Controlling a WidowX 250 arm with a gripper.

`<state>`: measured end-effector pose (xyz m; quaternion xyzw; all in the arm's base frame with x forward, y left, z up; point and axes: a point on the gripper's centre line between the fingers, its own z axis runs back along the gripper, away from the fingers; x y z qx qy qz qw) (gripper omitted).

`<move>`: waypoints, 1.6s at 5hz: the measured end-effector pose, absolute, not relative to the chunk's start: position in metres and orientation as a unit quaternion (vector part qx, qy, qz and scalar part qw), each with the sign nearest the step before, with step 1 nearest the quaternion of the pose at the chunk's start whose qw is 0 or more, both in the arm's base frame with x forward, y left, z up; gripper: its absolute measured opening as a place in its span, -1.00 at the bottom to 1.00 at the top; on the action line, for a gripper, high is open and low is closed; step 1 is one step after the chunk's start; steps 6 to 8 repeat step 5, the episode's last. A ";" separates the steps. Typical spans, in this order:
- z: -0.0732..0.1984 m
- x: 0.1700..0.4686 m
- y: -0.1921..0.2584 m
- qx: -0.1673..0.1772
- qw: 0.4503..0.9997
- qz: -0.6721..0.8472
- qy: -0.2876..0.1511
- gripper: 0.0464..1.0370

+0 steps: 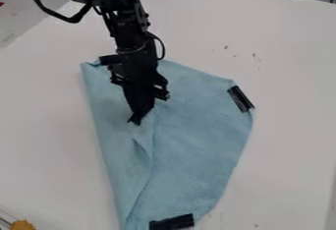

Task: Fold the cloth from bottom left to top right

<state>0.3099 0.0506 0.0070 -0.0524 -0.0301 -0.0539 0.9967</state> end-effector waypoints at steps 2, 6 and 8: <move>0.025 0.317 0.020 -0.039 0.997 -0.059 -0.020 0.58; 0.052 0.346 -0.019 -0.009 0.995 -0.084 -0.046 0.93; 0.052 0.346 -0.019 -0.009 0.995 -0.084 -0.046 0.93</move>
